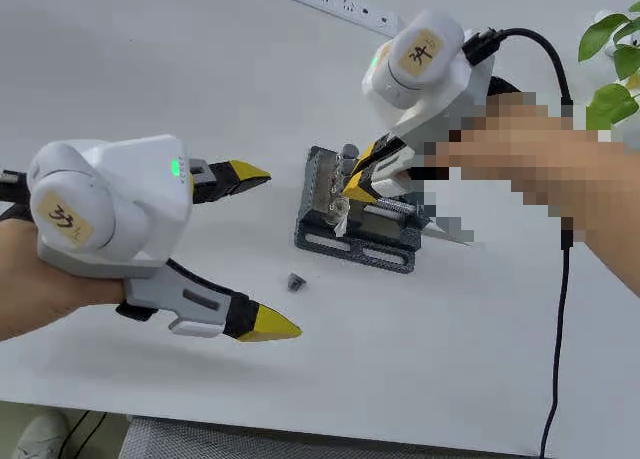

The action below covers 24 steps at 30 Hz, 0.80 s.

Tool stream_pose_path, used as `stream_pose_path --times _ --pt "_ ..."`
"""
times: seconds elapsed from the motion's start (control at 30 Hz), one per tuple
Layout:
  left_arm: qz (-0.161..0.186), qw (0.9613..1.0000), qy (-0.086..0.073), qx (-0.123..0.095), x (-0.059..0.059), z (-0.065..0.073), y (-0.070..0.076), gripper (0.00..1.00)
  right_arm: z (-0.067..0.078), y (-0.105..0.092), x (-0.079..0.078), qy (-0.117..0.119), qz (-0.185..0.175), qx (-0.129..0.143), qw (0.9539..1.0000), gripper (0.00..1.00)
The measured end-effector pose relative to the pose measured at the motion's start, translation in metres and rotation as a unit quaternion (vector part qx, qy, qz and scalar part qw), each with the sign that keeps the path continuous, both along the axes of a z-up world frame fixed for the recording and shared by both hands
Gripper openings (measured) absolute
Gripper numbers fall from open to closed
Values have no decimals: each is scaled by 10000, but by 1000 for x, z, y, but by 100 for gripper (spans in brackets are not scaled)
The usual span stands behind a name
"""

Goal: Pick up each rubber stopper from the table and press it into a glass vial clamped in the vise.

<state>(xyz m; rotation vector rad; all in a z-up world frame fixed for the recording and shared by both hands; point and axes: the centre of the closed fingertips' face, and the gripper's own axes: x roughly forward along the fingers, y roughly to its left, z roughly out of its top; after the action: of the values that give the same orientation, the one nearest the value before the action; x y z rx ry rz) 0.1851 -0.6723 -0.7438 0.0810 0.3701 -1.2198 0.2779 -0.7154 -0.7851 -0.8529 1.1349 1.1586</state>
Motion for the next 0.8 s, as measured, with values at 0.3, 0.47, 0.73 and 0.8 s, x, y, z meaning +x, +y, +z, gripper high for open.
stream_pose_path --times 0.3,0.47,0.73,0.8 --pt "-7 10000 22 3 0 -1 0 89 0 -1 1 -17 -46 23 10000 8" --pt "-5 10000 13 -16 0 0 -1 90 1 -4 1 -57 -88 37 9999 9" --pt "-4 10000 32 -3 -1 0 -1 89 14 -8 1 -82 -95 141 9998 8" --pt "-5 10000 25 -10 -1 0 -2 89 16 -7 3 -143 -99 205 9996 4"
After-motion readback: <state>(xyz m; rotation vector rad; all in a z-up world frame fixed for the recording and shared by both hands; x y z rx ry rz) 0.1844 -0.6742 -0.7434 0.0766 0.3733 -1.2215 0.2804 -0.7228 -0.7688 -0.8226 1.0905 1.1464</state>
